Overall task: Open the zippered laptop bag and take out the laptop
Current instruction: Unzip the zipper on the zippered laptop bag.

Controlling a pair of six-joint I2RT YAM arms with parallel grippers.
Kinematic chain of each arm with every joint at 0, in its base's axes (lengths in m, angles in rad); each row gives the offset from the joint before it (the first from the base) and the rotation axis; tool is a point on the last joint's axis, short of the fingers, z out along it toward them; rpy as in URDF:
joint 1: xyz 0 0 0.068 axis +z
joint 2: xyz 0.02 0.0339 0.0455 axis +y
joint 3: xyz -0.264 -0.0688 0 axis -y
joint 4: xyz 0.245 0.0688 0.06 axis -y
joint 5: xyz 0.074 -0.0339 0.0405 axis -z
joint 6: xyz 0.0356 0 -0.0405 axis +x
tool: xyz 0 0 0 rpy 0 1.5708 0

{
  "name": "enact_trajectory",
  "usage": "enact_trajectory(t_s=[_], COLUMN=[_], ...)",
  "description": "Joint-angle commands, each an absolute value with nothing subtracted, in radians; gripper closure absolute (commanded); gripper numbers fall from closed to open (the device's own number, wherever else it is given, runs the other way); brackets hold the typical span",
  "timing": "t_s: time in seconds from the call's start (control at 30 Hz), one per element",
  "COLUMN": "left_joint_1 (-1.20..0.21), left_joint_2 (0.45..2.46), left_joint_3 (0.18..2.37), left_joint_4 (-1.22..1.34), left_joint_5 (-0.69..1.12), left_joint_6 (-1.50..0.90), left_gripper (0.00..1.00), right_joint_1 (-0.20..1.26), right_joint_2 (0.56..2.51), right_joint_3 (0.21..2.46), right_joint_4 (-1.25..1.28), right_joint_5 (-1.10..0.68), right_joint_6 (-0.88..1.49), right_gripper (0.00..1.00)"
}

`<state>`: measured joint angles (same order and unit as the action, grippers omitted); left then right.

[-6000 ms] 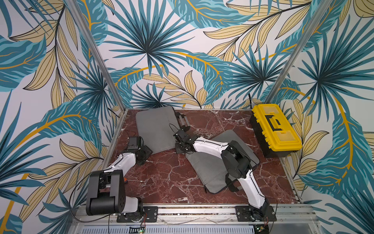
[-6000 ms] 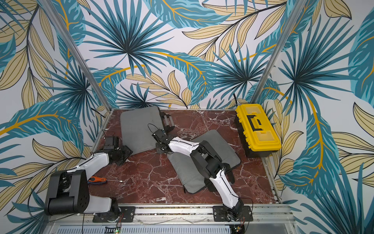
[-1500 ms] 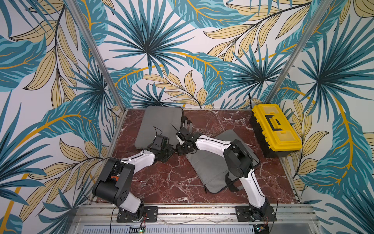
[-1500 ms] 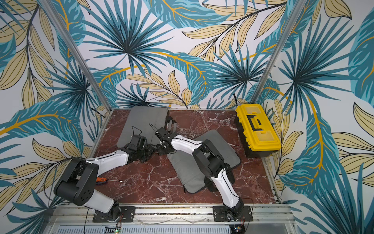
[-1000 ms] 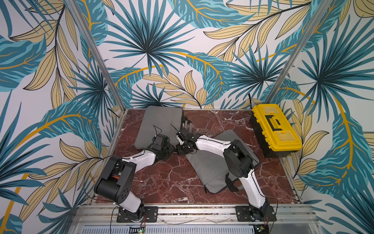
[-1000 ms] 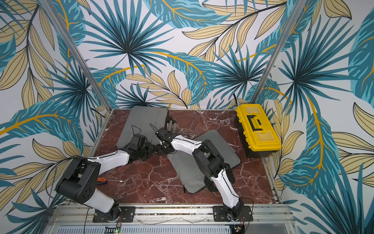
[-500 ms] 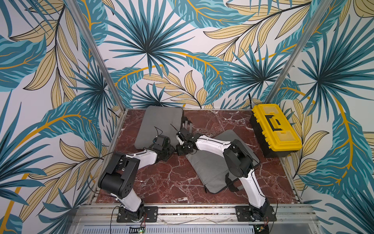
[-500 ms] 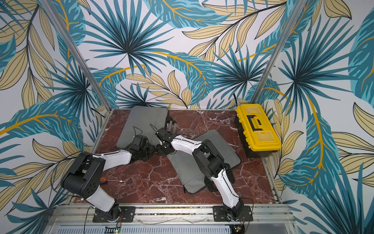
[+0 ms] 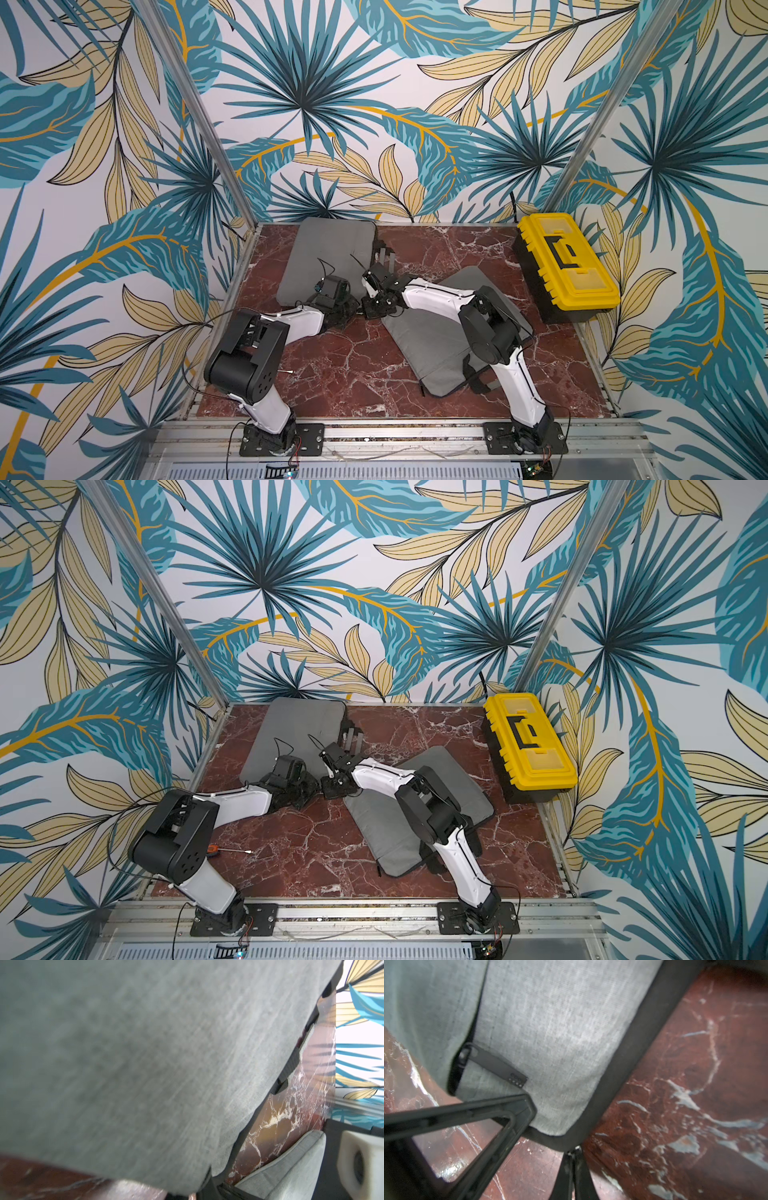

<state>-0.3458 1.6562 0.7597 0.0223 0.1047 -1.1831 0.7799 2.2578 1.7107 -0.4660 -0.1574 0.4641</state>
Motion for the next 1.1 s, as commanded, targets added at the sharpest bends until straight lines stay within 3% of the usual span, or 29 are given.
enact_trajectory(t_s=[0.0, 1.07], left_joint_1=[-0.349, -0.334], left_joint_2=[1.654, 1.475], left_joint_3=[0.766, 0.642], left_joint_4=[0.005, 0.004], left_joint_5=[0.094, 0.115], left_joint_6=[-1.173, -1.144], left_gripper=[1.00, 1.00], right_joint_1=[0.784, 0.705], right_joint_2=[2.230, 2.182], right_joint_3=[1.680, 1.658], right_joint_4=[-0.532, -0.589], right_joint_5=[-0.137, -0.046], right_joint_6=[0.467, 0.451], right_gripper=[1.00, 1.00])
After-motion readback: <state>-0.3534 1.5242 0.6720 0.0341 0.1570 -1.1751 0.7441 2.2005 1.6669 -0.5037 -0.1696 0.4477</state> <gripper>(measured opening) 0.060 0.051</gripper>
